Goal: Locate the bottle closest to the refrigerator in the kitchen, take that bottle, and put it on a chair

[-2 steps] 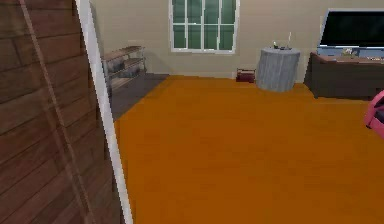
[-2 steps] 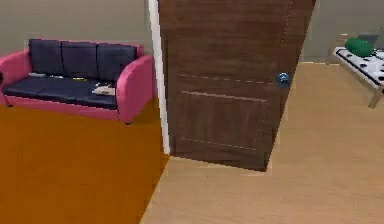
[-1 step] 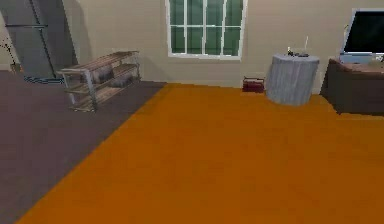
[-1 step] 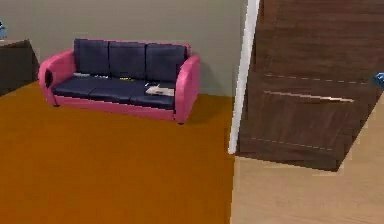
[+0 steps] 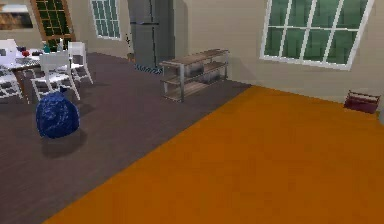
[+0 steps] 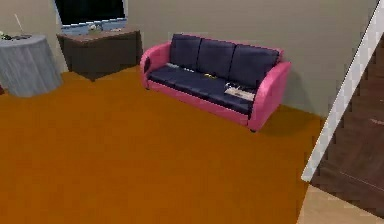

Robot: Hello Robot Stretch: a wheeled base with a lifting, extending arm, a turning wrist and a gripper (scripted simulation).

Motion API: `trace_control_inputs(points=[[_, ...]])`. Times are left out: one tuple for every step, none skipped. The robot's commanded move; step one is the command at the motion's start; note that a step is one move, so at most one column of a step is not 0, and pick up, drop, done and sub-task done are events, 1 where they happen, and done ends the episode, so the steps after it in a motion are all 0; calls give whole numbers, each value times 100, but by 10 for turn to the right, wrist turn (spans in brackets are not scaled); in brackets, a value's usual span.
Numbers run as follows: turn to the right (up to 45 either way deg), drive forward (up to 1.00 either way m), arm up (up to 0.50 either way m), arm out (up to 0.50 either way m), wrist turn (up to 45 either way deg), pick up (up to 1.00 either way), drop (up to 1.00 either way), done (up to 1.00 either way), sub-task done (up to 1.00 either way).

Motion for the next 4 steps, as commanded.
trace_control_inputs(points=[[0, 15, 0, 0, 0, 0, 0, 0, 0], [-450, 0, 0, 0, 0, 0, 0, 0, 0], [-60, 0, 0, 0, 0, 0, 0, 0, 0], [0, 100, 0, 0, 0, 0, 0, 0, 0]])
